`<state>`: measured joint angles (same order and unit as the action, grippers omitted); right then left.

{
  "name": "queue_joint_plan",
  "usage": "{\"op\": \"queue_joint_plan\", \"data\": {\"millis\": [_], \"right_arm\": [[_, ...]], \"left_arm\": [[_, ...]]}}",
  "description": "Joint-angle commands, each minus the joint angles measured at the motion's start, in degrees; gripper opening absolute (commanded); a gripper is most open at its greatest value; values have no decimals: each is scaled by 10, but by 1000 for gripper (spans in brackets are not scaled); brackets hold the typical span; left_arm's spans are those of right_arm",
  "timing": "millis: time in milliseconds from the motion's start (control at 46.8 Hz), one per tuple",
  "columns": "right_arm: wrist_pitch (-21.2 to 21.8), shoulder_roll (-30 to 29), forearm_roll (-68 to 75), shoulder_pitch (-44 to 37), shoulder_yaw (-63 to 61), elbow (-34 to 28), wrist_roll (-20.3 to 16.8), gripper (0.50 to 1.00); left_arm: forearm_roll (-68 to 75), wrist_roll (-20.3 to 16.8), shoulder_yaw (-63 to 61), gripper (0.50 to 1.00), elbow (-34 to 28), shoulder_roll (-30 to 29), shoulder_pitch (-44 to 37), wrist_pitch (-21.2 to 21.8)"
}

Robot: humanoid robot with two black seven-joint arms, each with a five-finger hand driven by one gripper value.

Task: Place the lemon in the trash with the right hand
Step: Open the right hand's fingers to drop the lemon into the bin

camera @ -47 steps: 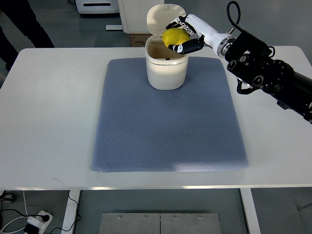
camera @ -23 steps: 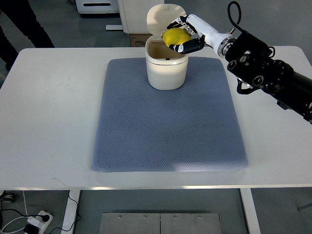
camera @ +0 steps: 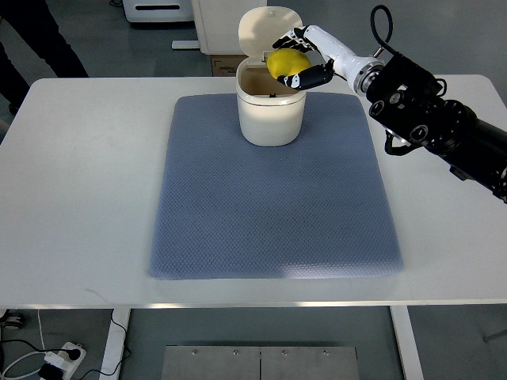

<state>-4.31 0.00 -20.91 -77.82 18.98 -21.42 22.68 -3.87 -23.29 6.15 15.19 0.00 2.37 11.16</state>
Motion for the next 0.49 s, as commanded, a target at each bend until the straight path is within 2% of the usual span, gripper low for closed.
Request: {"op": "queue_joint_plan", "data": {"millis": [0, 321, 471], "right_arm": [[0, 0, 0, 0, 0, 0, 0, 899], [0, 0, 0, -1, -1, 0, 0, 941], [0, 0, 0, -1, -3, 0, 2, 977]], "left_arm": [[0, 0, 0, 1000, -1, 0, 0, 0], [0, 0, 0, 1000, 0, 0, 0, 0], [0, 0, 0, 1000, -1, 0, 0, 0]]}}
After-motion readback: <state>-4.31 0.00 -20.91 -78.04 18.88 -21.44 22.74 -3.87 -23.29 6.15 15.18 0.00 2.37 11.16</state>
